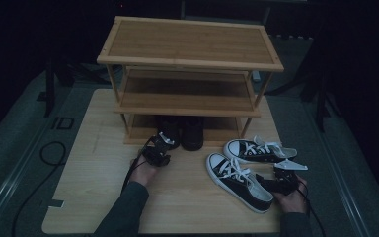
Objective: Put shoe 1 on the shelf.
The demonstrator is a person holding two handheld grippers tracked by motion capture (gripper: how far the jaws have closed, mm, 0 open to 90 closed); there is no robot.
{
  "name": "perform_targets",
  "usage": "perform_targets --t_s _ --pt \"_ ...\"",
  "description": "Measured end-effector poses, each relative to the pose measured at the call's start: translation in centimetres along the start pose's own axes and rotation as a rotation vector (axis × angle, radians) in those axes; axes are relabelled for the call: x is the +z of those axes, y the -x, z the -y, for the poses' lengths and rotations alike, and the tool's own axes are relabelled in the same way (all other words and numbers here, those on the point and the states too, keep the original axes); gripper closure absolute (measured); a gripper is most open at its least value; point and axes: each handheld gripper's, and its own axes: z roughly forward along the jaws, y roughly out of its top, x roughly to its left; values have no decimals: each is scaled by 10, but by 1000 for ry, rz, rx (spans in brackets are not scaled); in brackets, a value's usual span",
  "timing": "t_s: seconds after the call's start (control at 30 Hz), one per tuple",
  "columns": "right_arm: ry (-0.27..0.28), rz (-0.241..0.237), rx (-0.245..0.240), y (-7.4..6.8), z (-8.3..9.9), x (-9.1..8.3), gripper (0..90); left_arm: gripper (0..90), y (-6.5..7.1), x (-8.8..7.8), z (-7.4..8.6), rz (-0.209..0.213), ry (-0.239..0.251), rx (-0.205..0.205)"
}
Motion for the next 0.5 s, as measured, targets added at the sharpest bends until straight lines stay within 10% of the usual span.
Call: perform_targets --t_s 0.5 --pt "0 0 0 0 0 0 139 597 -28 -37 45 4 57 -53"
